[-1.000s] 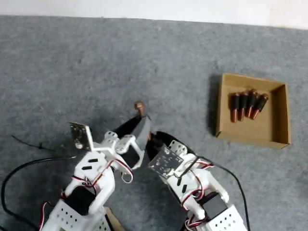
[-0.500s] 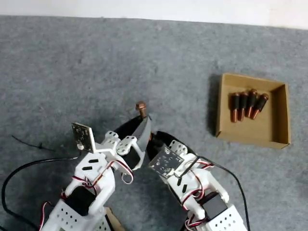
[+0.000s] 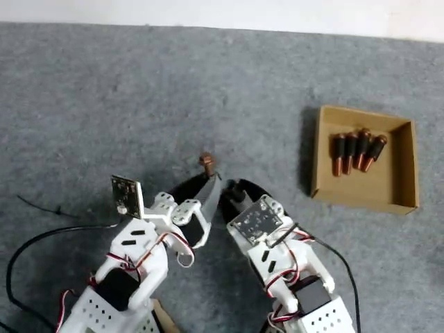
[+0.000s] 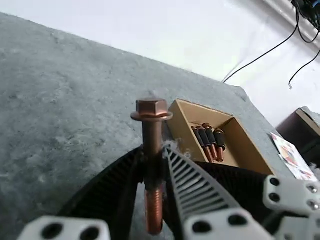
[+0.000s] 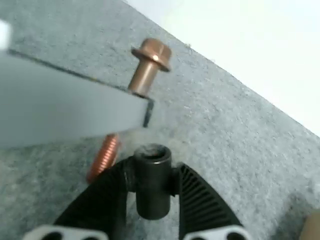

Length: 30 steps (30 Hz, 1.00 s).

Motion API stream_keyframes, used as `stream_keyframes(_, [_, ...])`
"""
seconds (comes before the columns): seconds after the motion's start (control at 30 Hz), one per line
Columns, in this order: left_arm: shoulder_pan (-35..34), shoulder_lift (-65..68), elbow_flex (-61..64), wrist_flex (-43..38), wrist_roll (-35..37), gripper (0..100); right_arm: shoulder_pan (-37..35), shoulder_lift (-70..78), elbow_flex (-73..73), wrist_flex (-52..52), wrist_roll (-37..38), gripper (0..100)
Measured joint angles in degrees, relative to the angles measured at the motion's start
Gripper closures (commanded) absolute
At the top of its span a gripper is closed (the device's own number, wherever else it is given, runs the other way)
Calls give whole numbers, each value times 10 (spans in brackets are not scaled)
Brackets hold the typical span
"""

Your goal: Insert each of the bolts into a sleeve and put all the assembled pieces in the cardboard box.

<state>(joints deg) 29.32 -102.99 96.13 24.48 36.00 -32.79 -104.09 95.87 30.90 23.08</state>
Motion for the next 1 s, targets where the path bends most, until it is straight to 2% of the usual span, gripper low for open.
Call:
stream_keyframes(0.23, [-2,0,0,-17,-2,996,0,0,0,0,-1,994])
stream_keyframes(0.33, [-34,0,0,-73,-1,996,2,-1,0,0,0,994])
stream_keyframes(0.43, [-69,0,0,-91,-1,996,2,-1,0,0,16,994])
stream_keyframes(0.53, [-105,0,0,-78,-1,996,2,-1,0,0,18,994])
stream_keyframes(0.63, [-109,1,0,-45,-3,996,2,-1,0,0,18,994])
stream_keyframes(0.8, [-128,25,-36,49,-69,995,11,-1,0,0,18,994])
stream_keyframes(0.9, [-153,93,-61,52,-79,995,14,-1,0,0,18,994])
stream_keyframes(1.0, [-158,201,-87,11,-82,995,14,-1,0,0,18,994])
